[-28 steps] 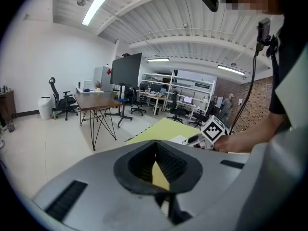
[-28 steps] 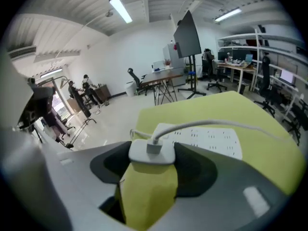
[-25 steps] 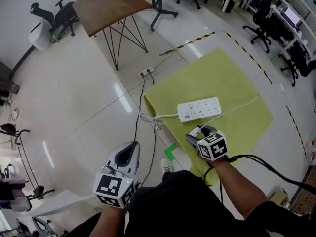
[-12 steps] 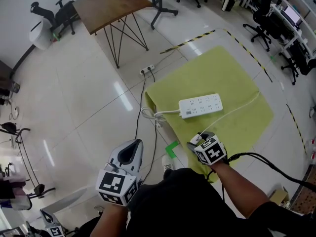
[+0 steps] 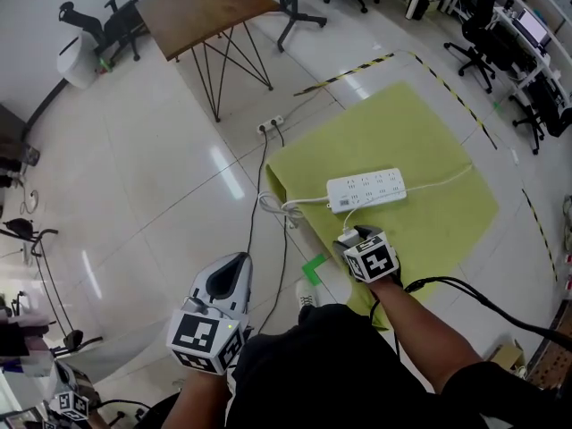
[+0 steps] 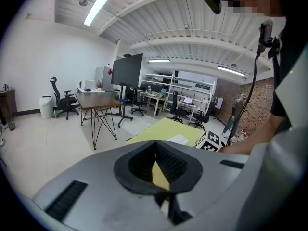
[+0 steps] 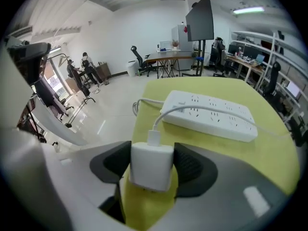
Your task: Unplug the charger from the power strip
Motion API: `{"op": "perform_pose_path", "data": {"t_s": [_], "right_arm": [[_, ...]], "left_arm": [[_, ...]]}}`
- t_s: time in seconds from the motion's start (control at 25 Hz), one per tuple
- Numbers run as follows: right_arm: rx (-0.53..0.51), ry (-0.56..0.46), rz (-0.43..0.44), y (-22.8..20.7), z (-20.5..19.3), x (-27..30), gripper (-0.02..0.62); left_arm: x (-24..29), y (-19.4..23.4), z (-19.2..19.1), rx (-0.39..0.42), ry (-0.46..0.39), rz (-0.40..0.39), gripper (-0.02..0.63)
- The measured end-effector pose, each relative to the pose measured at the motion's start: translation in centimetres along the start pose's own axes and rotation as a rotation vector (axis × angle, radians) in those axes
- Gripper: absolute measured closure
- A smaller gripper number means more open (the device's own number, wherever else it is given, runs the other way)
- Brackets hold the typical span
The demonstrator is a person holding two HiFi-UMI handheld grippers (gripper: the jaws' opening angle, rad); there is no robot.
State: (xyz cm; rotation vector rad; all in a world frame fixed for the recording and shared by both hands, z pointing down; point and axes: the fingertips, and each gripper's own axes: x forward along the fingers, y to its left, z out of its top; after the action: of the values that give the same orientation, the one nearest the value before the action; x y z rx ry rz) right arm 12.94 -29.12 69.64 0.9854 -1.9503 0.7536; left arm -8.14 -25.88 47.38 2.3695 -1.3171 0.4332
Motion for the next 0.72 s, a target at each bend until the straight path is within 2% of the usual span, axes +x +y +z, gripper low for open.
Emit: {"op": "perform_pose_path", "data": {"t_s": [0.24, 0.48, 0.64, 0.72], "right_arm": [[-0.049, -0.010, -0.042, -0.7, 1.0, 0.6, 0.322], [-0.037, -0.038, -0.064, -0.8, 1.3, -0.4, 0.313], [-0.014, -0.104, -0.117, -0.3, 2.1, -3.0, 0.290], [0.028, -0.174, -0.090, 1.3, 2.9, -5.1, 0.291]], "left_arm": [[-0.6, 0.2, 0.1, 0.000, -0.002, 0.007, 0.600], [-1.7, 0.4, 0.2, -0.001, -0.013, -0.002, 0.600], [-3.0, 0.4, 0.2, -0.033, -0.032, -0.033, 0.600], [-3.8, 0.1, 0.3, -0.047, -0.043, -0.058, 0.600]]}}
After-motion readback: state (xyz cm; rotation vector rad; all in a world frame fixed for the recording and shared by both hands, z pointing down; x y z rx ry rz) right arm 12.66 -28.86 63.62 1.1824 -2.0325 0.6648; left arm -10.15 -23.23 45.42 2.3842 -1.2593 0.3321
